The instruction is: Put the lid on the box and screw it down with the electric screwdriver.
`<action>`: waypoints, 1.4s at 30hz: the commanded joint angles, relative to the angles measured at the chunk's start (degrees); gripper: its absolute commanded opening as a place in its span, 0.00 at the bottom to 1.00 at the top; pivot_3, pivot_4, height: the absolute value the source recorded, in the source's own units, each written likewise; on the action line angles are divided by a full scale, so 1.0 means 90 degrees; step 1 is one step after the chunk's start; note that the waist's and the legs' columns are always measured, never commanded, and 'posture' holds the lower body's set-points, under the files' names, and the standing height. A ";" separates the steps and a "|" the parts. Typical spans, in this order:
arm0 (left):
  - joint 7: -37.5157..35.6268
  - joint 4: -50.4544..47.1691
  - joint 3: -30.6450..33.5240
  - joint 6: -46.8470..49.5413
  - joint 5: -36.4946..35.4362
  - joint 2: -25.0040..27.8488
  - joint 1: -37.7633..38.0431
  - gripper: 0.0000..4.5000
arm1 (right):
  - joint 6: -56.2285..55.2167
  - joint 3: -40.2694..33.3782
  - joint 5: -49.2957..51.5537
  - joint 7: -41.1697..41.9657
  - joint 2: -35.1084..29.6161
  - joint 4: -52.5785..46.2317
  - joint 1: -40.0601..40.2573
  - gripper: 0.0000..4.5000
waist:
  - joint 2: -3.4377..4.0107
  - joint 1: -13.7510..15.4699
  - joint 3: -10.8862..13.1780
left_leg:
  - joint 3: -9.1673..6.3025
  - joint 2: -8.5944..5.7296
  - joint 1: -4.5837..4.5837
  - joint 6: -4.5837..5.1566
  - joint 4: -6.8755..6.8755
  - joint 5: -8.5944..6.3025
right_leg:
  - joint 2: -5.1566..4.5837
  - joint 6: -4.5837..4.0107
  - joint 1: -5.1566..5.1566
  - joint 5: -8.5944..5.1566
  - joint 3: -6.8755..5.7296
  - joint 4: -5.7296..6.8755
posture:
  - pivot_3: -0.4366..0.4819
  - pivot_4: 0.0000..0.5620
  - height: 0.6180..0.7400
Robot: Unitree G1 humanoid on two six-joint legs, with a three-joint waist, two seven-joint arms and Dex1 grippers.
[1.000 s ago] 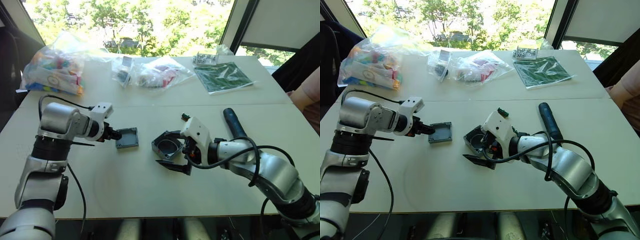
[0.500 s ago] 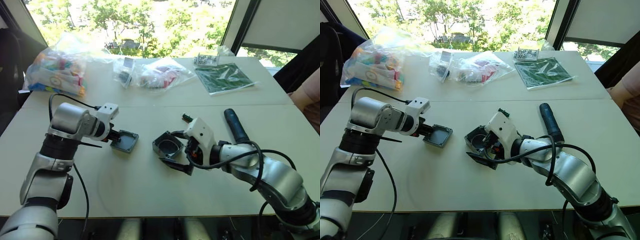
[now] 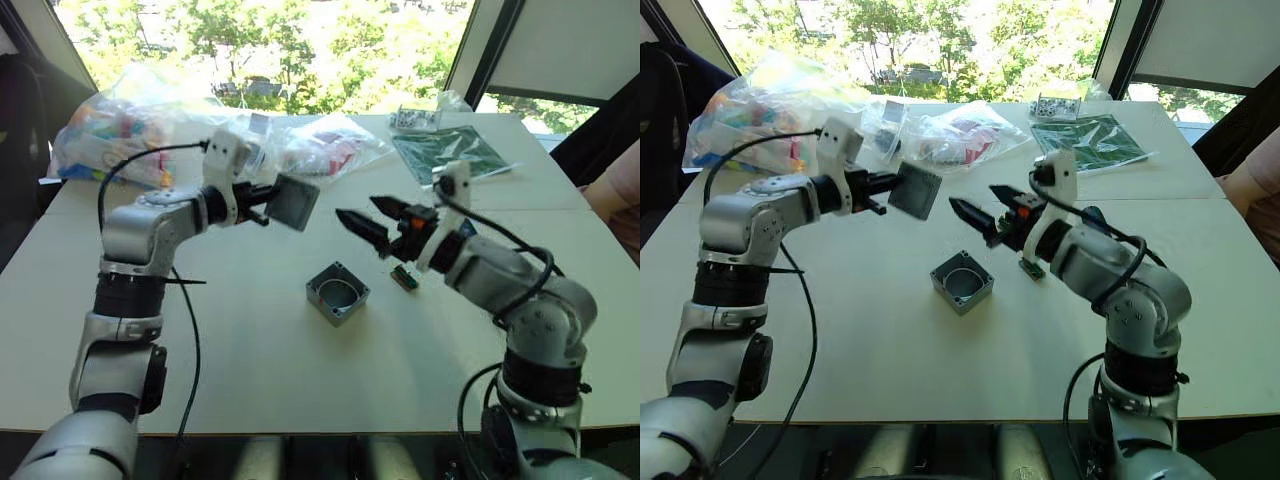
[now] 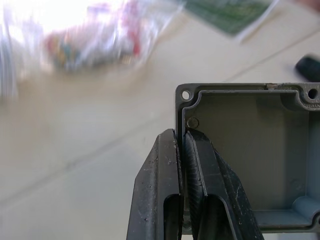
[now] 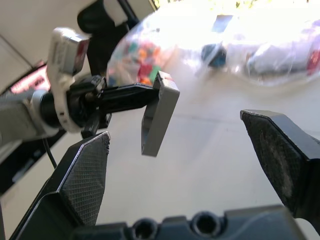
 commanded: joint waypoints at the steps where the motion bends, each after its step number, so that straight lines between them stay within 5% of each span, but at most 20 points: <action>1: 0.0025 0.0032 0.0059 -0.0739 0.0069 -0.0302 -0.0128 0.01 | 0.0121 -0.0270 0.0203 -0.0301 0.0095 0.0430 -0.0345 1.00 | 0.0000 -0.0033 0.0000 | 0.0002 -0.0001 0.0000 0.0001 -0.0001 0.0000 | -0.0001 0.0001 0.0000 0.0000 0.0000 0.0000 | 0.48 0.27 1.00; 15: -0.0020 0.0078 -0.0123 -0.1058 0.0115 -0.0818 -0.0151 0.01 | 0.0152 -0.0292 0.0543 -0.0671 0.0277 0.0426 -0.0329 1.00 | 0.0000 -0.0080 0.0000 | 0.0003 0.0002 0.0000 0.0031 -0.0002 -0.0017 | 0.0007 0.0003 -0.0004 0.0002 0.0004 0.0004 | 0.48 0.27 1.00; 18: -0.0032 0.0065 -0.0115 -0.1029 0.0089 -0.0847 -0.0162 0.00 | 0.0135 -0.0268 0.0584 -0.0754 0.0327 0.0389 -0.0285 0.88 | 0.0000 -0.0075 0.0000 | 0.0003 0.0001 0.0000 0.0031 -0.0002 -0.0017 | 0.0006 0.0003 -0.0004 0.0002 0.0004 0.0003 | 0.48 0.27 1.00; 29: -0.0138 -0.0025 -0.0084 -0.0933 -0.0028 -0.0864 -0.0138 0.00 | 0.0048 -0.0198 0.0721 -0.0999 0.0440 0.0375 -0.0172 0.03 | 0.0000 -0.0070 0.0000 | 0.0002 0.0001 0.0000 0.0031 -0.0003 -0.0018 | 0.0008 0.0003 -0.0004 0.0002 0.0004 0.0003 | 0.48 0.27 1.00; 38: -0.0341 -0.0167 0.0104 -0.0679 -0.0342 -0.0783 -0.0066 0.00 | -0.0045 -0.0231 0.0774 -0.1200 0.0559 0.0369 -0.0112 0.03 | 0.0001 -0.0069 0.0000 | 0.0002 0.0002 0.0000 0.0032 -0.0003 -0.0018 | 0.0009 0.0003 -0.0004 0.0002 0.0004 0.0003 | 0.48 0.27 1.00; 39: -0.0506 -0.0171 0.0157 -0.0549 -0.0479 -0.0689 -0.0075 0.15 | -0.0079 -0.0236 0.0792 -0.1200 0.0573 0.0357 -0.0100 0.03 | 0.0001 -0.0068 0.0000 | 0.0002 0.0002 0.0000 0.0032 -0.0003 -0.0018 | 0.0009 0.0003 -0.0004 0.0002 0.0004 0.0003 | 0.48 0.27 1.00; 42: -0.0730 -0.0193 0.0357 -0.0253 -0.0803 -0.0514 -0.0130 0.38 | -0.0143 -0.0234 0.0812 -0.1214 0.0568 0.0319 -0.0061 0.03 | 0.0001 -0.0080 0.0001 | 0.0002 0.0002 0.0000 0.0032 -0.0003 -0.0018 | 0.0009 0.0003 -0.0004 0.0002 0.0004 0.0002 | 0.48 0.27 1.00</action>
